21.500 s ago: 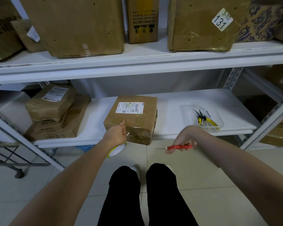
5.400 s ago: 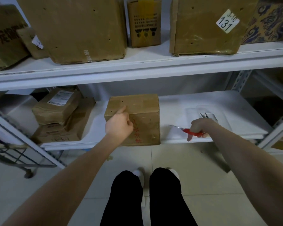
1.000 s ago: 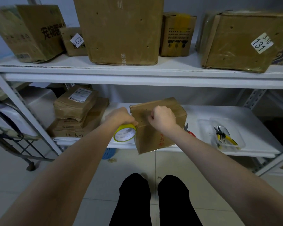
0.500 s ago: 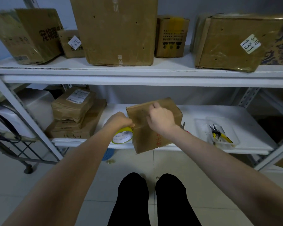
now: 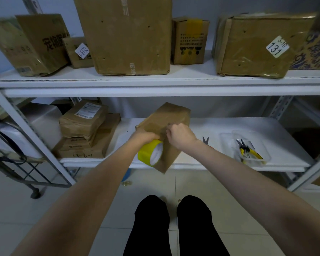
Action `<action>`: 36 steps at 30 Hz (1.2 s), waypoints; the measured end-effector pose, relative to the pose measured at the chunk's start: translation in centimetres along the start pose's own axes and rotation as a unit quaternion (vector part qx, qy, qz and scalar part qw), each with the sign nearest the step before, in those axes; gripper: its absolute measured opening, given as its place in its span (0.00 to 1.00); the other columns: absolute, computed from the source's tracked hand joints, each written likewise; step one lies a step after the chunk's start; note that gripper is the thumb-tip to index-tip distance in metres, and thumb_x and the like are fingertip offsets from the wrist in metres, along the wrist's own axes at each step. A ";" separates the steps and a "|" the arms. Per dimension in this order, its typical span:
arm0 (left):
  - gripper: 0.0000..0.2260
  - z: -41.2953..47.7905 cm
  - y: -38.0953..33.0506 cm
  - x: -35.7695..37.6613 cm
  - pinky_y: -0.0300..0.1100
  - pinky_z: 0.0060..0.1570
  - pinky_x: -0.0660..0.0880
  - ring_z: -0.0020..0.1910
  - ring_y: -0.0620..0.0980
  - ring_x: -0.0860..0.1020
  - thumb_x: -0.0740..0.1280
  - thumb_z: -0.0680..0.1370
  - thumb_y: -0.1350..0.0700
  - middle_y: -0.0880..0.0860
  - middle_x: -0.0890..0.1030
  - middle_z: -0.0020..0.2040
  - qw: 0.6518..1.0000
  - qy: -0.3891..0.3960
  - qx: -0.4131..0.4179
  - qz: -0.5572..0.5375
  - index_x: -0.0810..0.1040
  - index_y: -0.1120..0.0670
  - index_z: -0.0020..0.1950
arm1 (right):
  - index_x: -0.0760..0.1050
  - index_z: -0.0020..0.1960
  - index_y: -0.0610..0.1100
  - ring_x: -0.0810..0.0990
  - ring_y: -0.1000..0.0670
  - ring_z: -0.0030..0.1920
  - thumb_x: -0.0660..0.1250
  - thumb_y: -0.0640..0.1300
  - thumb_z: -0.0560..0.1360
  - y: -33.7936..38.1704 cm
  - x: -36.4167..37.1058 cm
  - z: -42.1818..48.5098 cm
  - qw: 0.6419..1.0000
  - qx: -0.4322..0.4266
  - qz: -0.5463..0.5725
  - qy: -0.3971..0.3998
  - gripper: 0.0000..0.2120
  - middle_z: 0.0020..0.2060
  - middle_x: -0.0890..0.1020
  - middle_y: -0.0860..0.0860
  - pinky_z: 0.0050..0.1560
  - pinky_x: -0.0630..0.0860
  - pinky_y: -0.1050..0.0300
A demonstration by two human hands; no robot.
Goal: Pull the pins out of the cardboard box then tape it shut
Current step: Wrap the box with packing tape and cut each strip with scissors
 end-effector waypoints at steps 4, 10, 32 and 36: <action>0.18 -1.0 -1.2 1.8 0.43 0.51 0.71 0.57 0.54 0.75 0.70 0.75 0.49 0.52 0.75 0.57 0.993 0.069 -0.038 -0.092 0.72 0.52 0.62 | 0.78 0.54 0.38 0.78 0.37 0.54 0.53 0.48 0.81 -1.3 -1.2 0.9 1.000 0.026 -0.004 0.012 0.19 0.52 0.80 0.38 0.44 0.71 0.52; 0.18 -1.8 0.0 1.4 0.47 0.54 0.75 0.47 0.53 0.79 0.70 0.71 0.48 0.54 0.80 0.53 0.979 0.157 -0.064 -0.110 0.75 0.53 0.57 | 0.80 0.55 0.43 0.78 0.40 0.55 0.58 0.49 0.80 -0.2 -0.4 0.9 0.999 -0.030 -0.027 0.020 0.15 0.56 0.75 0.44 0.43 0.68 0.55; 0.30 -1.7 4.7 5.3 0.54 0.58 0.76 0.56 0.57 0.79 0.76 0.65 0.44 0.57 0.79 0.59 0.970 0.077 -0.116 -0.199 0.74 0.54 0.63 | 0.80 0.54 0.41 0.79 0.43 0.50 0.67 0.64 0.71 0.0 0.0 1.4 0.995 -0.057 -0.067 0.053 0.27 0.51 0.72 0.46 0.42 0.71 0.55; 0.30 -2.1 5.2 5.9 0.45 0.62 0.70 0.64 0.58 0.73 0.69 0.72 0.38 0.56 0.76 0.65 0.994 0.028 -0.068 -0.083 0.72 0.54 0.68 | 0.78 0.55 0.42 0.79 0.41 0.50 0.66 0.61 0.73 -0.2 0.7 0.7 0.994 -0.064 -0.072 0.042 0.24 0.54 0.71 0.45 0.41 0.73 0.54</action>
Point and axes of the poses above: each hand's wrist, its own z-axis towards the middle knuckle, its own x-axis out of the palm, y = z × x, the point moved 2 cm from there along z, towards the middle knuckle
